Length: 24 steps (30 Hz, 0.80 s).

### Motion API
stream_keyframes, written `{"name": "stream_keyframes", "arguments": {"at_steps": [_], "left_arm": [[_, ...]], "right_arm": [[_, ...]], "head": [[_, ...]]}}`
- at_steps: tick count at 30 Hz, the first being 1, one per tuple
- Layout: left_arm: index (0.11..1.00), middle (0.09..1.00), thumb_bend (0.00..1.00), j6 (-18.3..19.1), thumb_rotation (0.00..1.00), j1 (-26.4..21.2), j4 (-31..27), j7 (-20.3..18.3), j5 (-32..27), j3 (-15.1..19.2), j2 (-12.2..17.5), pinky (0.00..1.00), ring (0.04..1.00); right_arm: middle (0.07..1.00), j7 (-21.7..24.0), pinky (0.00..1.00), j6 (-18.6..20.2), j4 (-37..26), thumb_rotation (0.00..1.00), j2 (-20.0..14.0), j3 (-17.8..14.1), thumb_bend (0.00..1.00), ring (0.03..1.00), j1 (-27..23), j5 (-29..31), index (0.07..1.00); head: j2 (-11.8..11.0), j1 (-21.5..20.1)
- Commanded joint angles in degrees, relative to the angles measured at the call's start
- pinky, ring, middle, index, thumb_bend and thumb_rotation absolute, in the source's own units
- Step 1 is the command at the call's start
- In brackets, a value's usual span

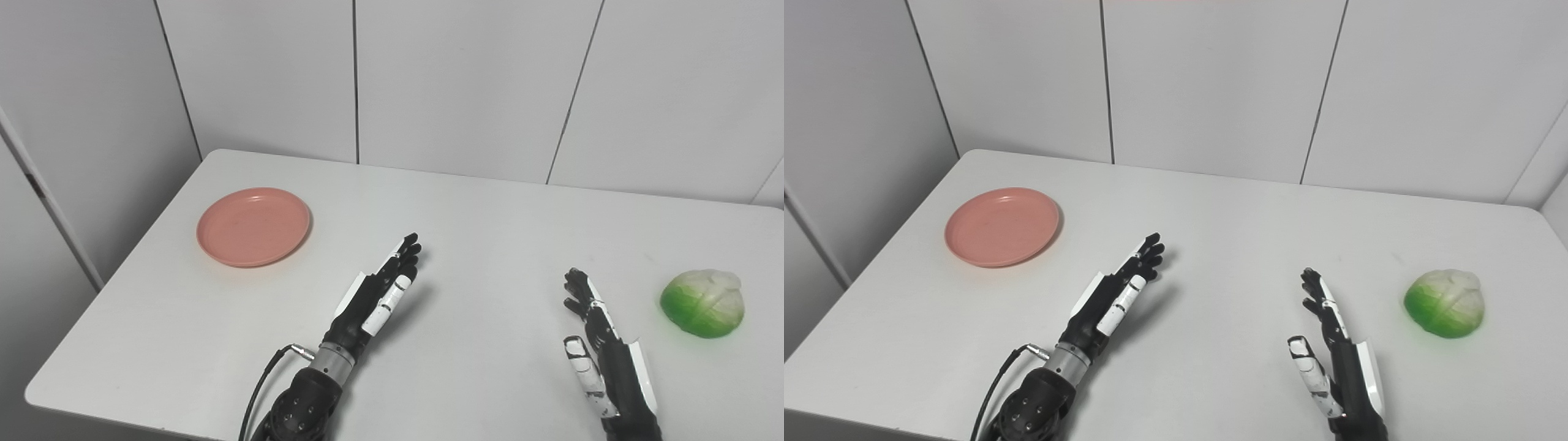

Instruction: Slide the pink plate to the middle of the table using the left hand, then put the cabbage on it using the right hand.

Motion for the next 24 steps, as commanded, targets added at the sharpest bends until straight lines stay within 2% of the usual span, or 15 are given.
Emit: {"name": "stream_keyframes", "arguments": {"at_steps": [1, 5, 9, 18, 24], "left_arm": [[0.958, 0.961, 0.5, 1.21, 1.0, 1.74, -0.02, -0.12, -0.84, 0.0, 0.15, 0.93, 0.952], [0.958, 0.965, 0.5, 4.01, 1.0, 0.27, -3.46, -0.62, -2.01, 0.67, 0.63, 0.93, 0.953], [0.953, 0.957, 0.47, 4.39, 1.0, -1.64, -5.19, -0.86, -4.1, 2.08, 1.1, 0.93, 0.945], [0.951, 0.955, 0.5, 8.78, 1.0, -6.59, -12.43, -0.95, -6.69, 5.41, 3.18, 0.94, 0.942], [0.944, 0.949, 0.53, 9.07, 1.0, -9.6, -14.11, -0.69, -9.22, 8.08, 4.64, 0.92, 0.931]], "right_arm": [[0.929, -0.5, 0.89, 2.44, 4.86, 1.0, -1.19, -1.36, 0.35, 0.925, -0.17, -1.02, 0.932], [0.929, -0.3, 0.89, 2.57, 4.92, 1.0, -1.0, -1.4, 0.36, 0.926, -0.33, -0.69, 0.931], [0.926, -0.34, 0.89, 2.73, 4.94, 1.0, -0.75, -1.46, 0.35, 0.922, -0.43, -0.56, 0.928], [0.931, -0.24, 0.89, 2.9, 4.93, 1.0, -0.74, -1.53, 0.36, 0.928, -0.55, -0.71, 0.929], [0.932, -0.24, 0.88, 2.48, 5.0, 1.0, -0.8, -1.56, 0.37, 0.927, -0.56, -0.67, 0.93]], "head": [[0.03, 0.07], [-0.04, 0.27], [-0.11, 0.49], [-0.17, 1.44], [-0.3, 1.99]]}}
